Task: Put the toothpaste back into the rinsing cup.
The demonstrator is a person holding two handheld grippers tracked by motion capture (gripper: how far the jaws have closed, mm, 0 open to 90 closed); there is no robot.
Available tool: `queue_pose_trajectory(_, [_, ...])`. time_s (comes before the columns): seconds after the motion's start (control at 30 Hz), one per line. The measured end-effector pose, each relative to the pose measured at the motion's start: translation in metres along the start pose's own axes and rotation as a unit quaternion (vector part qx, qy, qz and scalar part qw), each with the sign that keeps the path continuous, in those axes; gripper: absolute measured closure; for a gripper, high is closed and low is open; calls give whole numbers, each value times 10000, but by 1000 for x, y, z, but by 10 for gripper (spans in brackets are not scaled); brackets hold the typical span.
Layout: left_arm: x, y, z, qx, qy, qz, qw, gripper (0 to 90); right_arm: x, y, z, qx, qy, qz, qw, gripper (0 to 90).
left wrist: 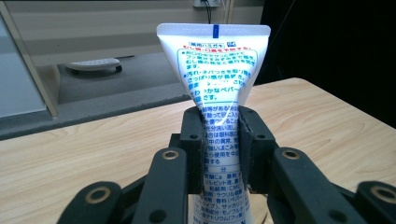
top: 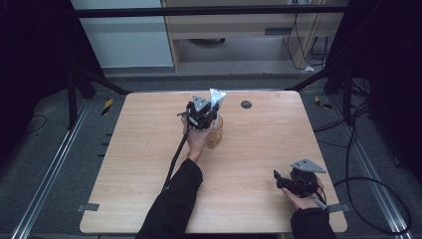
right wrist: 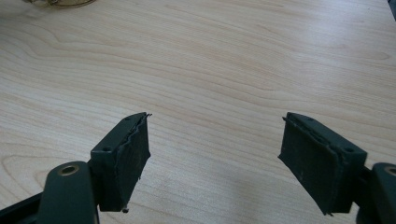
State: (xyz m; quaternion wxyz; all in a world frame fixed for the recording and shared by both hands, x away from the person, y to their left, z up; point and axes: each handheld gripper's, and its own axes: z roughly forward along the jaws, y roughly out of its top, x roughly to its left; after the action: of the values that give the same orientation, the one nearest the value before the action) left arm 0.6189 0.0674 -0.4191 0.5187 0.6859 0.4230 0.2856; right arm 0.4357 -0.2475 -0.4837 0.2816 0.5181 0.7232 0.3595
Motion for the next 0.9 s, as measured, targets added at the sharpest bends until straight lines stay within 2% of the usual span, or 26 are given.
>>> queue_pose_trajectory(0.13, [0, -3, -2, 13, -45, -2, 10000, 723, 0, 0, 0, 2, -10, -5, 10000, 234])
queue_pose_trajectory(0.4, [3, -8, -8, 192, -116, 21, 9997, 712, 1, 0, 1, 20, 11, -19, 10000, 233])
queue_pose_trajectory(0.6, [5, -18, -10, 411, -124, 137, 9990, 709, 1, 0, 1, 28, -2, -30, 10000, 233])
queue_pose_trajectory(0.8, [7, -30, -12, 547, -167, 155, 9982, 702, 1, 0, 1, 47, 1, -15, 10000, 231])
queue_pose_trajectory(0.87, [7, -31, -14, 510, -220, 159, 9983, 690, 1, 0, 1, 49, 0, -17, 10000, 231])
queue_pose_trajectory(0.9, [6, -31, -16, 472, -217, 162, 9985, 655, 1, 0, 1, 47, 4, -14, 10000, 230])
